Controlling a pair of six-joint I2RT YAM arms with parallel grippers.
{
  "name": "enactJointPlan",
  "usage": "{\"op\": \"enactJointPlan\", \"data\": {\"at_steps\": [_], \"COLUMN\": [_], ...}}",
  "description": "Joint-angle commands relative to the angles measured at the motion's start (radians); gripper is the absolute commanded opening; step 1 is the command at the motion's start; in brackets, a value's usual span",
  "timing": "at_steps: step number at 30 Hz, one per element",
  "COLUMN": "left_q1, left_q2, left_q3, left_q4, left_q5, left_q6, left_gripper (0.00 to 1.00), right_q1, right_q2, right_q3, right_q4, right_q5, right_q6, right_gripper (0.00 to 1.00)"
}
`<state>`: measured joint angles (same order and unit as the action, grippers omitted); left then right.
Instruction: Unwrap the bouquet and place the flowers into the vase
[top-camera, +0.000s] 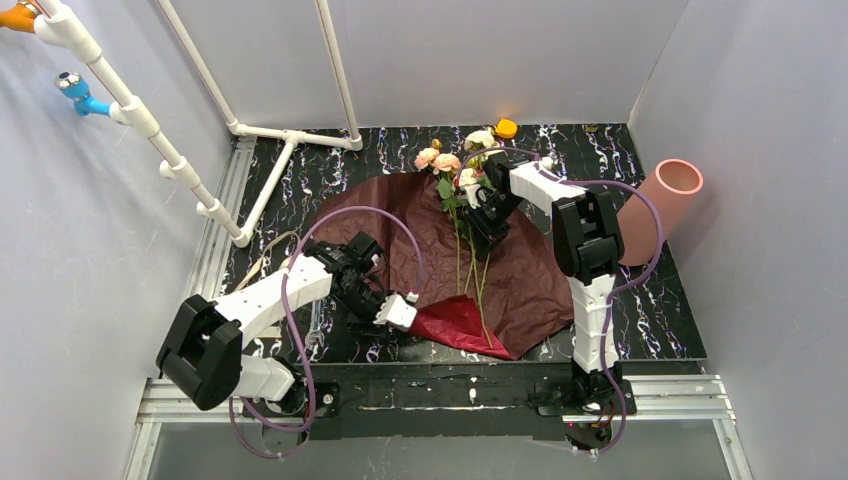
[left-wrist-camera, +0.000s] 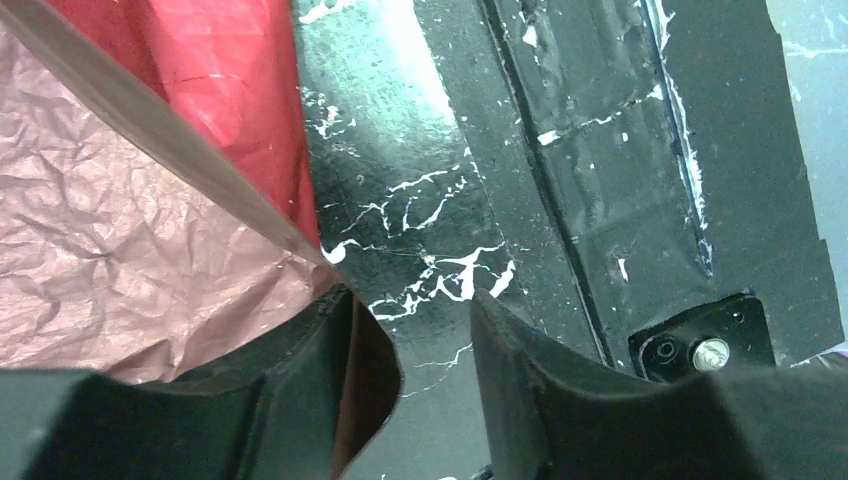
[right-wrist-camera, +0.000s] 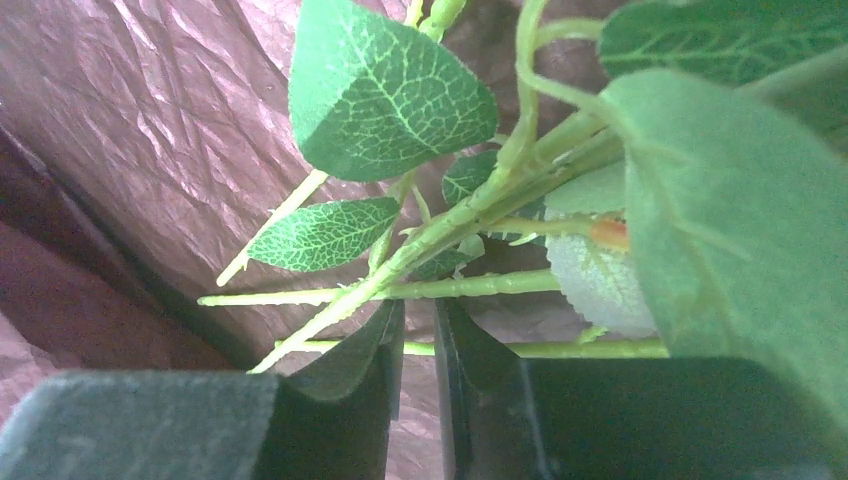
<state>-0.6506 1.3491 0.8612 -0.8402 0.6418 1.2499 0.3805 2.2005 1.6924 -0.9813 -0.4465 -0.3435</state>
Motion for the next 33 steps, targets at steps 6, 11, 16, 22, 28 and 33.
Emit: {"op": "enactJointPlan", "data": {"at_steps": [6, 11, 16, 22, 28, 33], "left_q1": [-0.006, -0.007, -0.008, -0.007, -0.025, -0.067], "left_q2": [0.043, 0.131, 0.347, 0.418, 0.145, 0.015], "left_q3": [0.107, 0.194, 0.317, 0.379, 0.217, 0.059], "left_q4": [0.162, 0.317, 0.349, 0.275, 0.064, -0.115], "left_q5": [0.066, 0.076, 0.068, 0.073, 0.229, 0.181], "left_q6": [-0.231, -0.433, -0.581, -0.543, -0.286, 0.002], "left_gripper": [0.68, 0.77, 0.67, 0.14, 0.00, 0.00], "right_q1": [-0.003, -0.004, -0.003, -0.004, -0.005, -0.005], "right_q2": [0.034, 0.032, 0.038, 0.046, 0.053, 0.065], "right_q3": [-0.023, -0.034, -0.030, -0.033, -0.046, -0.052], "right_q4": [0.033, 0.036, 0.036, 0.039, 0.066, 0.087], "right_q5": [0.032, 0.032, 0.031, 0.046, 0.083, 0.116], "right_q6": [-0.015, -0.018, -0.018, -0.021, -0.017, -0.015], "right_gripper": [0.26, 0.26, 0.26, 0.25, 0.12, 0.04]}}
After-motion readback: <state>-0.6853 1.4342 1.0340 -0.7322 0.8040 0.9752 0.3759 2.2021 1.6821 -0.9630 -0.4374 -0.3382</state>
